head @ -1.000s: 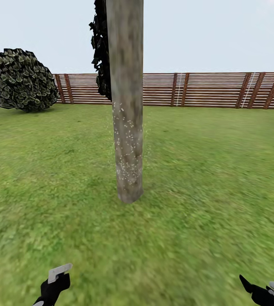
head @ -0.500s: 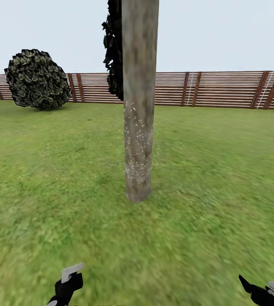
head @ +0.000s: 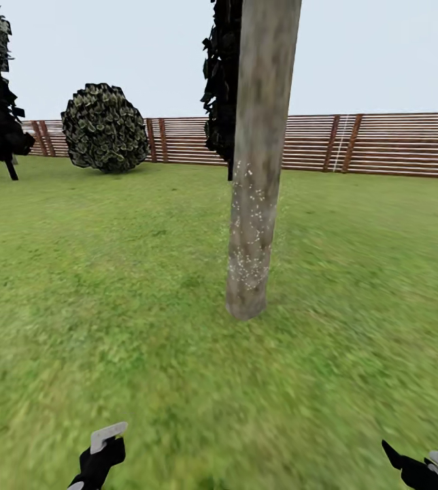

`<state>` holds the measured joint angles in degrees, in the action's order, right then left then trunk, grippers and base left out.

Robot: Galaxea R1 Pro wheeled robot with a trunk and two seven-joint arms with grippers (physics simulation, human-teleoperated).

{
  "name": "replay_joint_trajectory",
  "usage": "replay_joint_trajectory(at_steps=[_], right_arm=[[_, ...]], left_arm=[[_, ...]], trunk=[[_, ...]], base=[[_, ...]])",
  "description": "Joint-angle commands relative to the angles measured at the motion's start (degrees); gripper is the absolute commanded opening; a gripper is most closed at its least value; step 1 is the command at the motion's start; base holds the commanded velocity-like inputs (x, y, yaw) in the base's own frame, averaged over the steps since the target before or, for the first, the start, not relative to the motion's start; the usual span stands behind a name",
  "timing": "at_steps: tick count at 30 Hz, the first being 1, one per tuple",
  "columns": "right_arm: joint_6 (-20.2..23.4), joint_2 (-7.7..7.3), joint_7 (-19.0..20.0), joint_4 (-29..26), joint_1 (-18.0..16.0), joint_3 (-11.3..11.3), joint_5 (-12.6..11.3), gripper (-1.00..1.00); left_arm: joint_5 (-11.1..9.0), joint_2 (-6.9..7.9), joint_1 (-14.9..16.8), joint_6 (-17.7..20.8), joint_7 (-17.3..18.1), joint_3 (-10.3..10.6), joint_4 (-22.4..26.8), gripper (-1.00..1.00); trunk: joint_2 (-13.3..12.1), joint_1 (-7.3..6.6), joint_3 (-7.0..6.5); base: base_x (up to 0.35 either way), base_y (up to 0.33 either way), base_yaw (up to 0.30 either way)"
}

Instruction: In the garden, pick up the pesticide atomizer on the floor and spray pesticide onto both trees until each tree trunk is fully covered.

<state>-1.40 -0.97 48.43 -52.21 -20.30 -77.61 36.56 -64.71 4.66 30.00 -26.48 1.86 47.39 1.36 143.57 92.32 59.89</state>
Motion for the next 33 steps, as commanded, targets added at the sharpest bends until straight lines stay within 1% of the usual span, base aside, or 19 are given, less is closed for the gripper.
replay_joint_trajectory(at_steps=[1, 33], right_arm=[[0.0, 0.02, 0.0, 0.0, 0.0, 0.0, 0.0, 1.00], [0.0, 0.09, -0.1, 0.1, 0.0, 0.0, 0.0, 1.00]], left_arm=[[0.0, 0.00, 0.0, 0.0, 0.0, 0.0, 0.0, -1.00], [-0.1, 0.00, 0.0, -0.1, -0.1, 0.0, 0.0, -1.00]], trunk=[[0.0, 0.00, 0.00], [0.0, 0.00, 0.00]], base=[[-0.046, 0.000, 0.280], [-0.002, 0.000, 0.280]])
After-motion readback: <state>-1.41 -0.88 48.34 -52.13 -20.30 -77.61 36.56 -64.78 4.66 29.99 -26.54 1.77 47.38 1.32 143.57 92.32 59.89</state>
